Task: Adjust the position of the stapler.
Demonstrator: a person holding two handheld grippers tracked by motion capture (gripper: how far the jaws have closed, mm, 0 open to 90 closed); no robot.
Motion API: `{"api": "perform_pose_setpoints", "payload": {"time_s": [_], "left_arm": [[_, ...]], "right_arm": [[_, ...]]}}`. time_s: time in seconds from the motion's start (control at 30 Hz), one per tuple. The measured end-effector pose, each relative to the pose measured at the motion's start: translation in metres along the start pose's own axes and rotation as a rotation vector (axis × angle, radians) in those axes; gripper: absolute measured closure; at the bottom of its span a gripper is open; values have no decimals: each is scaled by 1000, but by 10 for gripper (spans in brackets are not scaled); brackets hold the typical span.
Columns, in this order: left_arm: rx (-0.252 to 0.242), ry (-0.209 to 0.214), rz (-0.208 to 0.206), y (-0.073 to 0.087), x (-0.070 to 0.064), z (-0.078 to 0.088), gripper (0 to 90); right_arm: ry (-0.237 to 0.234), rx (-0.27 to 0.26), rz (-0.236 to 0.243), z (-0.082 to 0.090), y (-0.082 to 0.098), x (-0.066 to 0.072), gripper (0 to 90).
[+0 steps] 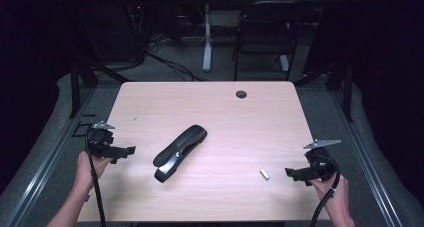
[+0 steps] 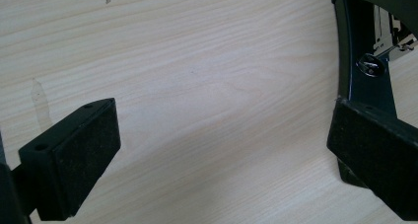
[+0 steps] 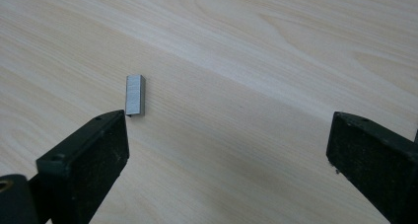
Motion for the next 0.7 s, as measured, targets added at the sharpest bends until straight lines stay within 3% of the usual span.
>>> {"api": "perform_pose_setpoints", "payload": {"time_s": [0.23, 0.7], "left_arm": [[-7, 25, -13, 2, -2, 1, 0], [-5, 6, -40, 1, -12, 1, 10]], "right_arm": [[-1, 2, 14, 1, -2, 3, 26], [0, -4, 27, 2, -3, 7, 38]]}}
Point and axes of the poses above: each handheld gripper's, and its own axes: z roughly backward along the jaws, y roughly out of its underside, x roughly to its left, the point moved 3 cm from there along -z, roughly forward along the jaws, and after that the axes turned 3 degrees about -y, right-handed, at the moved point
